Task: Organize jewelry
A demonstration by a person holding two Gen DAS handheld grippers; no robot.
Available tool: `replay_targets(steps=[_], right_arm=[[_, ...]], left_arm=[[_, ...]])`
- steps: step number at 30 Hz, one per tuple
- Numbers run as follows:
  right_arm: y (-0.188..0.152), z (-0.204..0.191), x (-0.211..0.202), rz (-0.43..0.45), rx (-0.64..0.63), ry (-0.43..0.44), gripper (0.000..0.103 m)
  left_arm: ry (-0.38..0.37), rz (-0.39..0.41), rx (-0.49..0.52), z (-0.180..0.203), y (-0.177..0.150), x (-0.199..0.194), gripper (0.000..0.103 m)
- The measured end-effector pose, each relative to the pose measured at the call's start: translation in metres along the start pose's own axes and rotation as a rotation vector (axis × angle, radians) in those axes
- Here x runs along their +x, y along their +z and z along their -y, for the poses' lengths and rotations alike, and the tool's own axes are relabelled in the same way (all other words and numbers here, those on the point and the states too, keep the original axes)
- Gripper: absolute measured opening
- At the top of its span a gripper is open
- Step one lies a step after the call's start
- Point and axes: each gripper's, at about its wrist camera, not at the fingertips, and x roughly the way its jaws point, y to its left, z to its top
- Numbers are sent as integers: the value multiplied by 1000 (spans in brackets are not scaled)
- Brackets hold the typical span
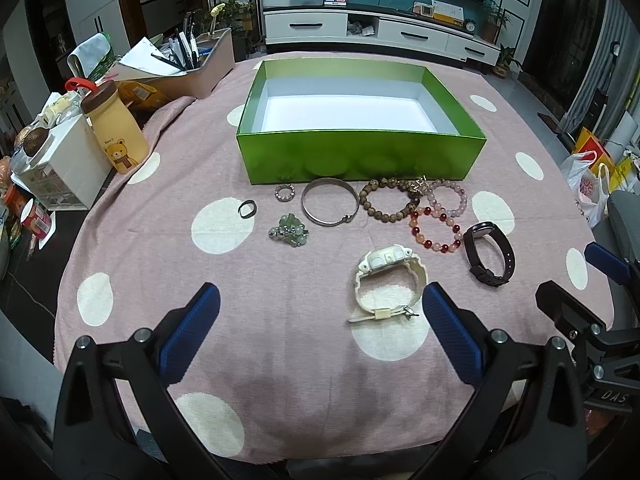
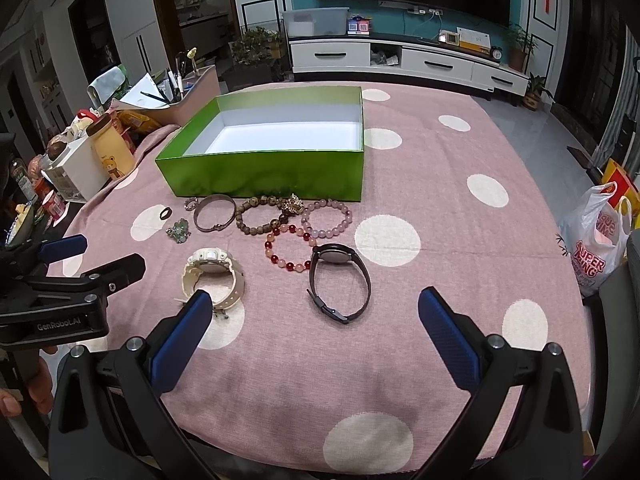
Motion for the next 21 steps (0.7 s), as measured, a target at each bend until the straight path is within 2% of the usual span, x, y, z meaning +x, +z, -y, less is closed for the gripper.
replay_targets(steps=[9,16,18,21], right_arm=[[-1,3,2,-1,8,11,102],[-7,9,13,-9,0,50,102],[-10,11,19,-16,-5,63,99],[-14,14,28,-30,-18,78,86]], left_arm=[[-7,-5,-1,1,0,1,101],[-78,-21,-46,-4,-3,14,101],[-106,-32,-59,-6,-5,22,101],[-173,-29,-85,-12,-9,30,101]])
